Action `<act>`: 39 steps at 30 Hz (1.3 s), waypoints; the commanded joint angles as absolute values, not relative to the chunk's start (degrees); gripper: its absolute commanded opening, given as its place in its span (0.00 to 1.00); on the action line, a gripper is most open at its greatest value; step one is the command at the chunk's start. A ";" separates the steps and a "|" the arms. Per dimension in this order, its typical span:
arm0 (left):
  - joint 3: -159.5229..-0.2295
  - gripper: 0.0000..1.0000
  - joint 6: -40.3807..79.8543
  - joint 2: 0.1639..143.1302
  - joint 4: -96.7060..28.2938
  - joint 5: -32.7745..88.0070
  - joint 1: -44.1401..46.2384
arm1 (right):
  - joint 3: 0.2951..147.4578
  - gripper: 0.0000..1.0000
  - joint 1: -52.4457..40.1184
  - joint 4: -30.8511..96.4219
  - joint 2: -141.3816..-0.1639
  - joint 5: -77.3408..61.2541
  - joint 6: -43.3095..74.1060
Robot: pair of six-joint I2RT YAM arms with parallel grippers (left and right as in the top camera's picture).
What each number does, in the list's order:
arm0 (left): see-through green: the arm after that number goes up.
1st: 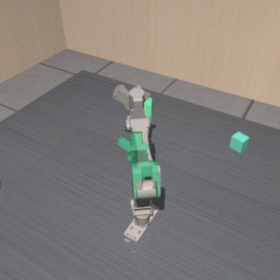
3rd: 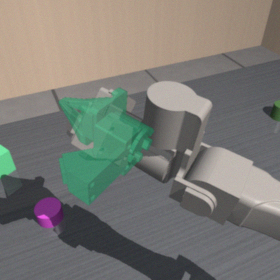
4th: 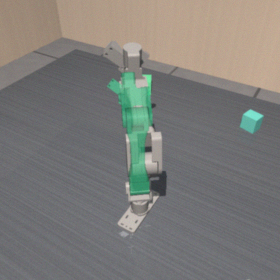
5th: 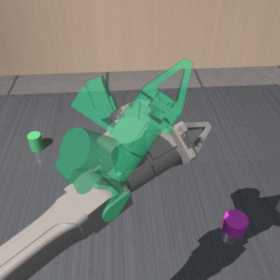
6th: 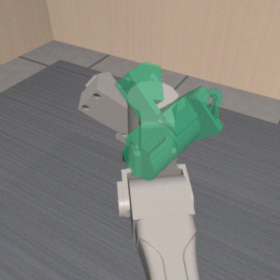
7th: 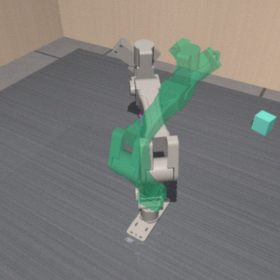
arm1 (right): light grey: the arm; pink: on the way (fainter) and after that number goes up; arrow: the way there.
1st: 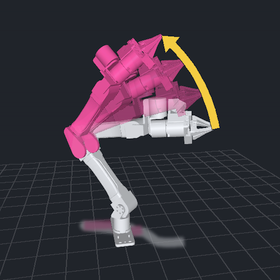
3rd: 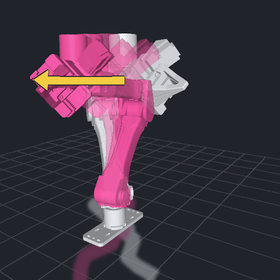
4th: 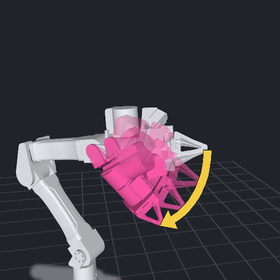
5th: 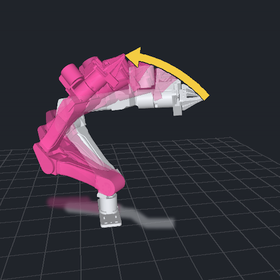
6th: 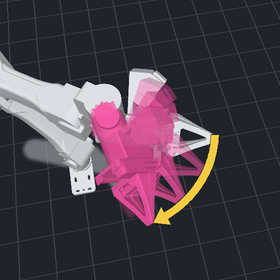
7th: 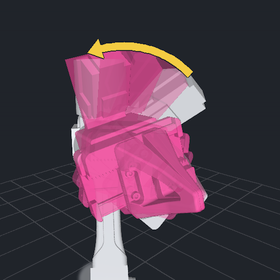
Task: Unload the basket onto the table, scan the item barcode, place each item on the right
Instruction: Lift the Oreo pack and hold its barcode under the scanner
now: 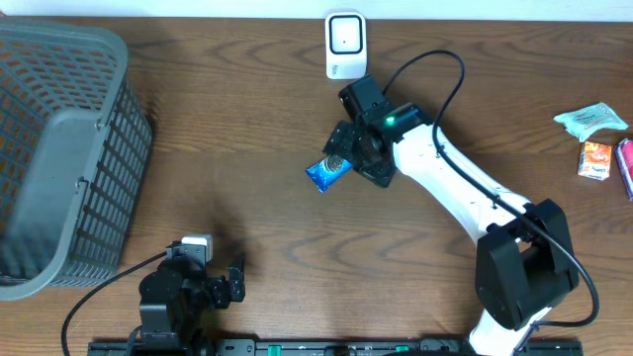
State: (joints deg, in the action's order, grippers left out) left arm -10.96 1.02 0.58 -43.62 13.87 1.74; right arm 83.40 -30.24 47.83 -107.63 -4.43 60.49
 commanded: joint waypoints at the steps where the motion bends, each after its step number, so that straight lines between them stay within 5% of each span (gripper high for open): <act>1: -10.72 0.98 0.05 0.23 -44.75 14.55 1.96 | 83.68 0.99 -29.71 47.09 -107.94 -0.60 60.40; 9: -10.72 0.98 0.05 0.23 -44.75 14.55 1.96 | 83.57 0.99 -29.85 43.35 -111.33 1.89 63.24; 13: -10.72 0.98 0.05 0.23 -44.75 14.55 1.96 | 83.57 0.86 -29.82 38.44 -116.40 0.64 63.44; 16: -10.72 0.98 0.05 0.23 -44.75 14.55 1.96 | 83.57 0.94 -29.82 36.56 -119.37 0.47 63.42; 20: -10.72 0.98 0.05 0.23 -44.75 14.52 1.96 | 83.57 0.92 -29.78 34.50 -121.82 -0.60 63.37; 22: -10.72 0.98 0.05 0.23 -44.75 14.55 1.96 | 83.57 0.79 -29.67 34.46 -122.17 -1.06 63.35; 24: -10.72 0.98 0.05 0.23 -44.75 14.55 1.96 | 83.57 0.33 -29.67 34.46 -122.15 -1.06 62.92; 28: -10.72 0.98 0.05 0.23 -44.75 14.55 1.96 | 83.64 0.01 -29.26 34.22 -121.99 -1.41 62.89; 35: -10.72 0.98 0.05 0.23 -44.75 14.55 1.96 | 84.49 0.01 -26.04 24.80 -118.28 -6.52 51.94; 39: -10.72 0.98 0.05 0.23 -44.75 14.55 1.96 | 84.49 0.01 -23.94 9.08 -116.22 -8.10 42.52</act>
State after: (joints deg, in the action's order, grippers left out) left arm -10.96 1.02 0.58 -43.62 13.87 1.74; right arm 83.72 -25.36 16.38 -120.46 -6.13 52.60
